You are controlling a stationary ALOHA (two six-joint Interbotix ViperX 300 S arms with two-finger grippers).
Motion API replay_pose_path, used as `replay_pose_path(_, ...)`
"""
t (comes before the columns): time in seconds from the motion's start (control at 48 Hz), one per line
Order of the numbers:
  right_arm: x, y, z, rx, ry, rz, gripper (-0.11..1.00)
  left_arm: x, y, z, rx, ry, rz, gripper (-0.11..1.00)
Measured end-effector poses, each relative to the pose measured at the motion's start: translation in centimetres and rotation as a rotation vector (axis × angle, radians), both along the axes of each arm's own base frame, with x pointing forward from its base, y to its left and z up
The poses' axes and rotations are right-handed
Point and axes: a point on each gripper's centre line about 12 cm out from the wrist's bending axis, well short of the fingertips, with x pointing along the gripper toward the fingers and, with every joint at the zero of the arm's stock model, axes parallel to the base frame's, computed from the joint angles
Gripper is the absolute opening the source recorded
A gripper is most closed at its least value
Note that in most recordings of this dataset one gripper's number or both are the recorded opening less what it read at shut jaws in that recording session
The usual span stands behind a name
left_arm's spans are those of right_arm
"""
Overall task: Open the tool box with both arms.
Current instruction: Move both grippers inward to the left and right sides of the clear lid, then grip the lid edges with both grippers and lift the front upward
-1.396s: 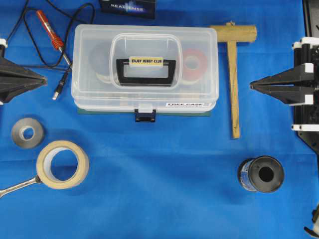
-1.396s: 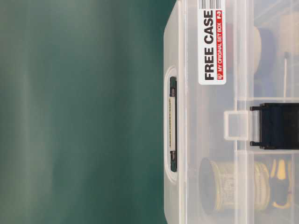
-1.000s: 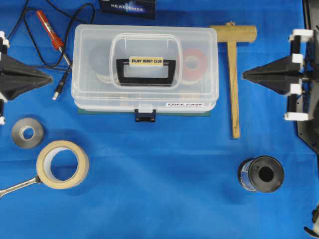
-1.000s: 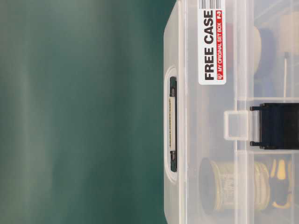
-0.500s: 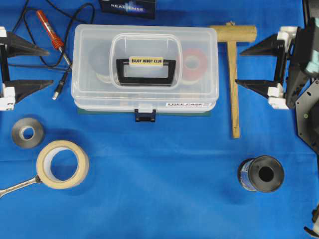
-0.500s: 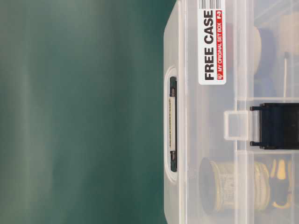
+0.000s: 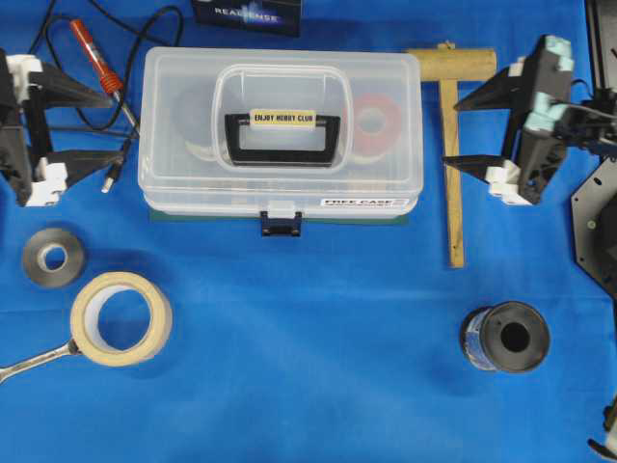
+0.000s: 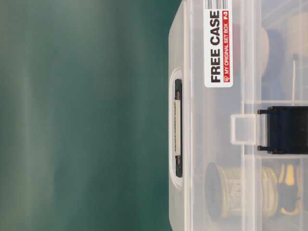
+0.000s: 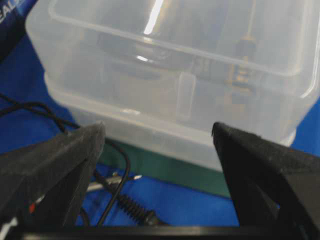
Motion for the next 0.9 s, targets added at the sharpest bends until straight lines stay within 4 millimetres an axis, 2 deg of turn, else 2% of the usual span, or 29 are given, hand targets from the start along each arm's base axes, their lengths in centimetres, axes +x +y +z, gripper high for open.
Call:
replay_pose_path(0.188, 1.6, -0.5, -0.2, -0.01, -0.018, 0.002, 0.87, 0.7, 0.3, -1.1, -0.011, 0.032, 0.003, 0.93)
replay_pose_path(0.354, 2.5, -0.8, -0.3, -0.019, -0.024, 0.007, 0.87, 1.1, 0.3, -0.9, -0.007, 0.017, 0.001, 0.93)
replay_pose_path(0.896, 2.7, -0.8, -0.2, -0.031, -0.041, 0.013, 0.87, 1.5, 0.4, -0.4, 0.012, -0.033, -0.002, 0.93)
